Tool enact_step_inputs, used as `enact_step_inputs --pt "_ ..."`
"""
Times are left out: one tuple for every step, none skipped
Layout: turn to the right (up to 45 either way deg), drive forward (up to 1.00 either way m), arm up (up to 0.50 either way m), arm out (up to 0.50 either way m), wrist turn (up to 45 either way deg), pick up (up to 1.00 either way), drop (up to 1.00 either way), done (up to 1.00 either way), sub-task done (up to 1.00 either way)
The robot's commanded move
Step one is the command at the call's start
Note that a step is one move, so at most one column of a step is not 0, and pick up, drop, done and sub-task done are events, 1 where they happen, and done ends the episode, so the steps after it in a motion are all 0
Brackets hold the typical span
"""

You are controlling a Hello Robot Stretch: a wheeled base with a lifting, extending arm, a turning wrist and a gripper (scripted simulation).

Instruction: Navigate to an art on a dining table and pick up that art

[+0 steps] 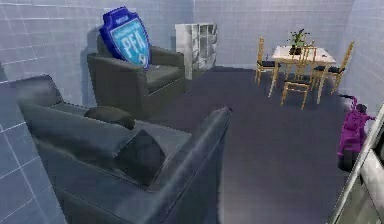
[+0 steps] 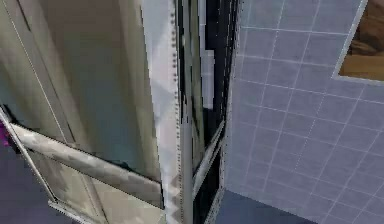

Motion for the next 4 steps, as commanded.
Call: enact_step_inputs --pt "24.0 0.00 0.00 0.00 0.0 0.00 0.00 0.00 0.00" --pt "0.0 1.00 0.00 0.00 0.0 0.00 0.00 0.00 0.00" --pt "3.0 0.00 0.00 0.00 0.0 0.00 0.00 0.00 0.00" --pt "0.0 1.00 0.00 0.00 0.0 0.00 0.00 0.00 0.00"
